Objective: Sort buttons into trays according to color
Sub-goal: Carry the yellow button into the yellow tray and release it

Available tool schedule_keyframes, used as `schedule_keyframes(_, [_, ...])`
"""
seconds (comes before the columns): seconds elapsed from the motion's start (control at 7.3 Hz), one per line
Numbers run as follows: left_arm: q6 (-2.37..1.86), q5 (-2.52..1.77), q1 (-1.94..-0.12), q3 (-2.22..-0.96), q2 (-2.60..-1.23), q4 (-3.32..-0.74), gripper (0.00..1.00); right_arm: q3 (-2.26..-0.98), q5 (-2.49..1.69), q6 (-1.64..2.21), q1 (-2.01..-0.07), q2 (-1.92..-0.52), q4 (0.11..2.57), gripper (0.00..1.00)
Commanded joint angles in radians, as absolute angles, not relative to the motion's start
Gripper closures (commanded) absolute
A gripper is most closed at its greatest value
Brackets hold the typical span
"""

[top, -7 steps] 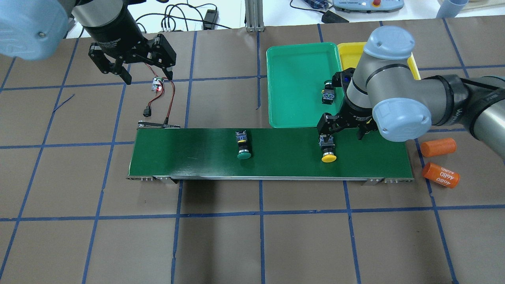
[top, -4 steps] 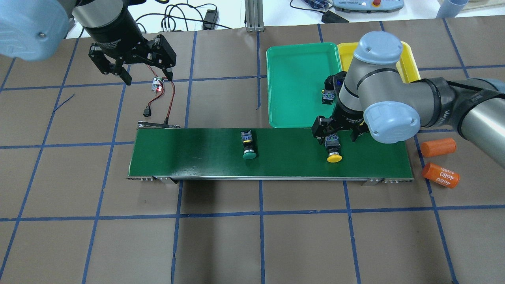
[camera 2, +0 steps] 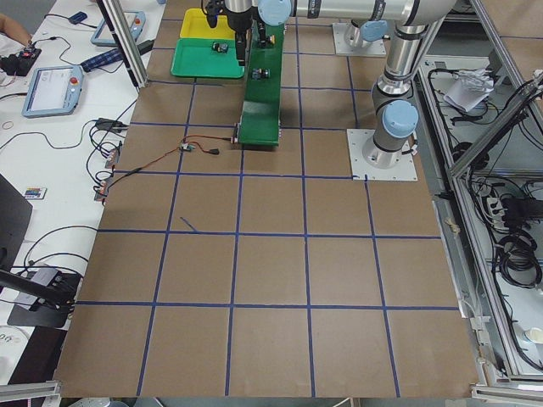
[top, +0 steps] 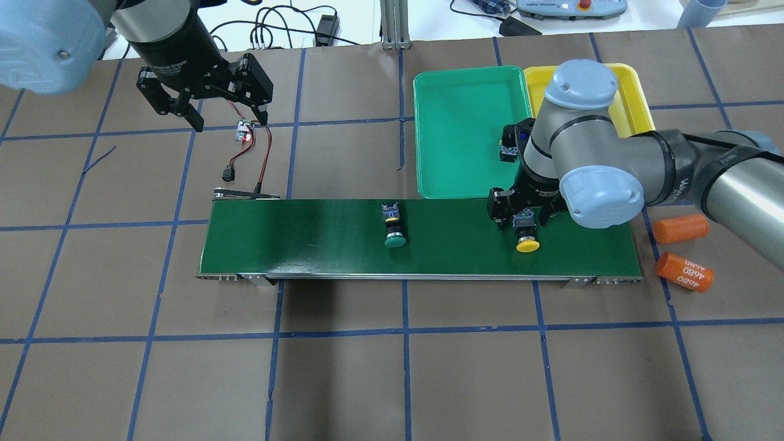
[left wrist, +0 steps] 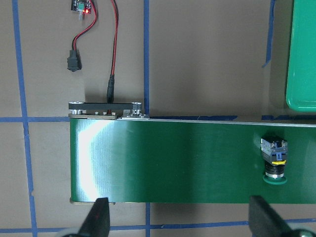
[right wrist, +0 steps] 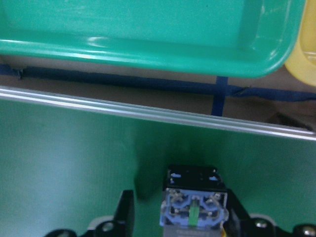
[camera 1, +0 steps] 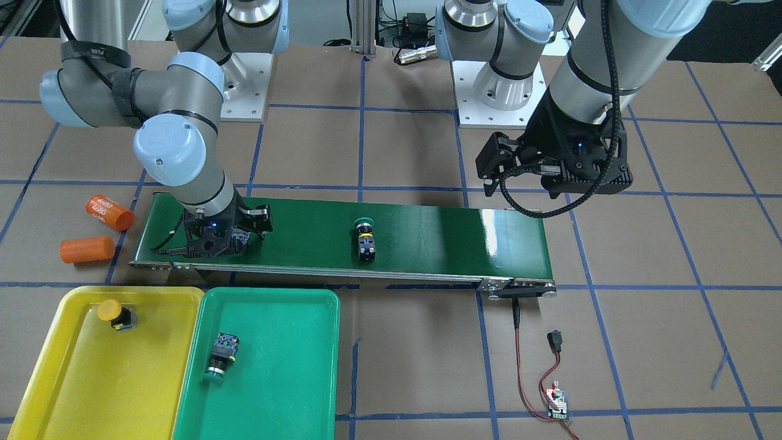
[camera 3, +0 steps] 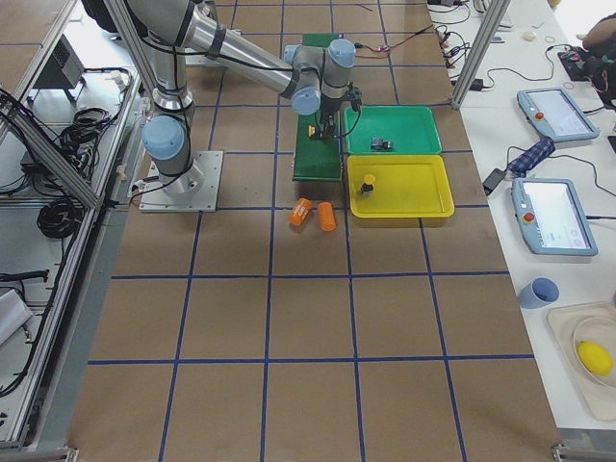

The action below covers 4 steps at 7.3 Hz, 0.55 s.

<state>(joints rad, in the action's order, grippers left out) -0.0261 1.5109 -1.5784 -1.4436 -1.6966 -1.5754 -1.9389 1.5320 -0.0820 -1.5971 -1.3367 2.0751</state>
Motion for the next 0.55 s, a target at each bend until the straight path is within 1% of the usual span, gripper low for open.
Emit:
schedule_keyframes(0.0, [-0.026, 1.511, -1.578, -1.443, -1.697, -1.575, 0.00, -1.922, 1.554, -0.095, -1.588, -1.338, 2.079, 0.66])
schedule_keyframes(0.14, [-0.026, 1.511, -1.578, -1.442, -1.697, -1.574, 0.00, -1.898, 1.596, -0.097, -1.586, -1.335, 2.082, 0.66])
schedule_keyframes(0.27, [-0.026, 1.511, -1.578, -1.442, -1.697, -1.574, 0.00, -1.841, 1.608, -0.106, -1.582, -1.327, 2.088, 0.66])
schedule_keyframes(0.41, [-0.022, 1.509, -1.575, -1.445, -1.698, -1.574, 0.00, -1.751, 1.608, -0.106, -1.553, -1.254, 2.083, 0.65])
